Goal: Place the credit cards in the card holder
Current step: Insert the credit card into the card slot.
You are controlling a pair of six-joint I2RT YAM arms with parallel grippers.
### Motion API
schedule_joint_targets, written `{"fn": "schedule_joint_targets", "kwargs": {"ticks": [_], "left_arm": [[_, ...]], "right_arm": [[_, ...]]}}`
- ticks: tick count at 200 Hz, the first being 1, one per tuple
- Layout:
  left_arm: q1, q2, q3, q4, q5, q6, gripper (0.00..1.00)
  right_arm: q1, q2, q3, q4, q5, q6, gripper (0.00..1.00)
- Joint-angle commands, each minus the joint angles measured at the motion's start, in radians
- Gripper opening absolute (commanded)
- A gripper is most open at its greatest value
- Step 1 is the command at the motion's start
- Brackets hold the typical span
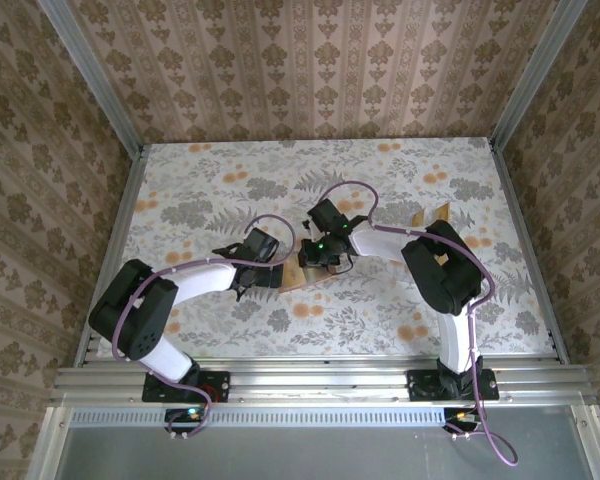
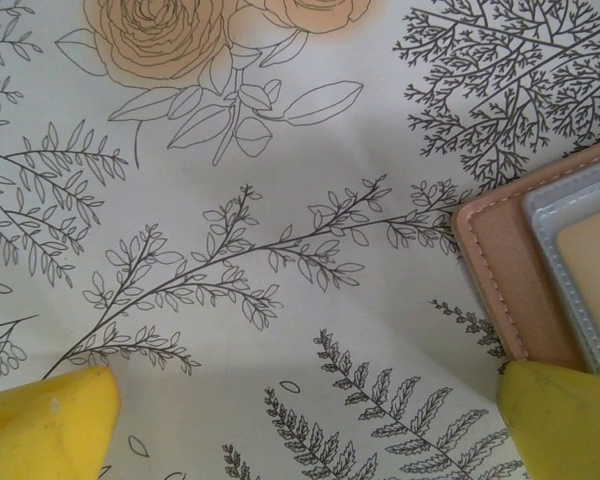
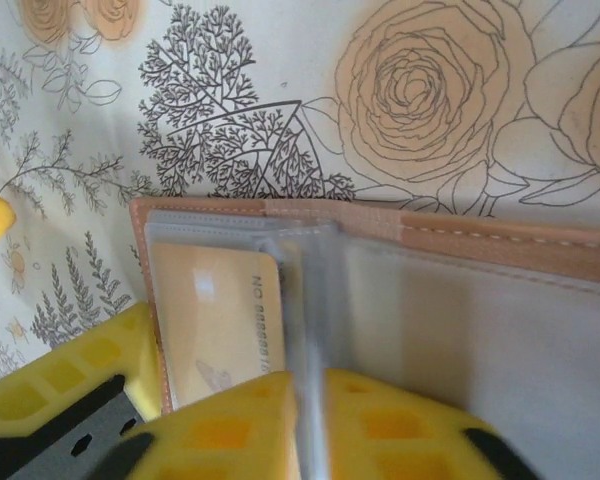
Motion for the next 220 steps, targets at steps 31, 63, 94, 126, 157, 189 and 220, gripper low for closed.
{"fn": "schedule_joint_targets", "kwargs": {"ticks": [31, 63, 94, 126, 157, 189, 220], "left_arm": [[0.038, -0.13, -0.024, -0.078, 0.0, 0.011, 1.0], [0.061, -0.239, -0.055, -0.084, 0.054, -0.005, 1.0], [0.07, -0.282, -0.081, -0.059, 0.1, -0.026, 1.0], [0.07, -0.228, -0.069, -0.051, 0.094, -0.028, 1.0], [0.065, -0.149, -0.038, -0.042, 0.077, -0.022, 1.0], [0.053, -0.068, -0.003, -0.045, 0.048, -0.004, 1.0], [0.047, -0.02, 0.013, -0.036, 0.036, 0.002, 1.0]], "right_arm": [[-0.012, -0.163, 0.023, -0.08, 0.002, -0.032, 0.41], [-0.054, -0.254, -0.039, -0.118, 0.067, -0.063, 0.49], [-0.102, -0.278, -0.107, -0.09, 0.039, -0.059, 0.48], [-0.08, -0.213, -0.093, -0.074, 0.015, -0.058, 0.3], [-0.05, -0.133, -0.051, -0.062, 0.004, -0.057, 0.1], [-0.035, -0.069, -0.015, -0.064, 0.005, -0.061, 0.0], [-0.03, -0.031, 0.007, -0.066, 0.008, -0.065, 0.0]]}}
